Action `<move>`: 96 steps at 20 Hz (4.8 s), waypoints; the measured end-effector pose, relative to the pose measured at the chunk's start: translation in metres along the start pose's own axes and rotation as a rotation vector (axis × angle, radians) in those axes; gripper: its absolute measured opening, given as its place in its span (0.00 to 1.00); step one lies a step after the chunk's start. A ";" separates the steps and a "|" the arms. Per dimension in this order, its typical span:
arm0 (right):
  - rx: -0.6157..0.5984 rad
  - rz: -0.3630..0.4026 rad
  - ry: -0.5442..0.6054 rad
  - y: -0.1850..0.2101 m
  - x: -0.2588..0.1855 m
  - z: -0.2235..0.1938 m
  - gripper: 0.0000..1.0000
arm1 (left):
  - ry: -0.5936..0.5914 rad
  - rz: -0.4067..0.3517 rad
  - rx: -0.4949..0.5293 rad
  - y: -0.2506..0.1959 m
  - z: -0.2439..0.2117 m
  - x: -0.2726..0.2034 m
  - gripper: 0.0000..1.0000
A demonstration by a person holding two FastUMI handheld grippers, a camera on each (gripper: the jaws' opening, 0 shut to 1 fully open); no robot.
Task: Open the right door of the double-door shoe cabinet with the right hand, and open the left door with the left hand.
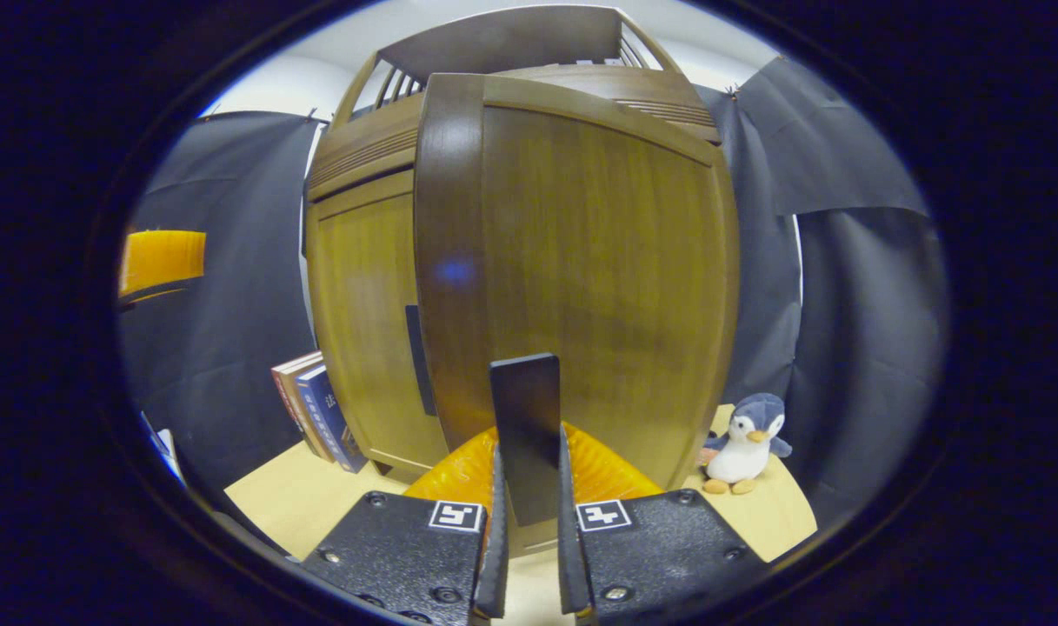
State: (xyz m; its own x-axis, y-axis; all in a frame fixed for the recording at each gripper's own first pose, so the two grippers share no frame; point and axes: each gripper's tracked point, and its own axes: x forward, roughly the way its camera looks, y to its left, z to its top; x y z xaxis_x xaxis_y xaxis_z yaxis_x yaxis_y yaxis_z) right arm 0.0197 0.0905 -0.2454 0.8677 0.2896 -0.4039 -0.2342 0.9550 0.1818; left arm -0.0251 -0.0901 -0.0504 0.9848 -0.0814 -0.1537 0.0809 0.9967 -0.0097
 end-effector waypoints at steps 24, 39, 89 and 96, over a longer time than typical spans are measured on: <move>0.050 -0.137 0.005 -0.091 -0.085 -0.017 0.18 | 0.065 -0.064 -0.035 -0.053 -0.020 0.021 1.00; 0.119 -0.268 0.057 -0.170 -0.112 -0.025 0.04 | 0.083 -0.126 -0.011 -0.095 -0.024 0.046 0.96; 0.053 -0.449 -0.059 -0.197 -0.129 0.000 0.48 | 0.161 -0.163 0.020 -0.058 -0.138 0.227 0.54; 0.027 -0.416 -0.047 -0.190 -0.127 -0.001 0.48 | 0.148 -0.196 -0.006 -0.063 -0.139 0.225 0.20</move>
State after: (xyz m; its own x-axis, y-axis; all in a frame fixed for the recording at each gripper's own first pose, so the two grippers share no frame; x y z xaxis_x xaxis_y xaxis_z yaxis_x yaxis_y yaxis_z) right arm -0.0462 -0.1279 -0.2302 0.9050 -0.1240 -0.4069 0.1515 0.9878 0.0358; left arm 0.1699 -0.1712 -0.2219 0.9170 -0.2725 -0.2914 0.2669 0.9619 -0.0596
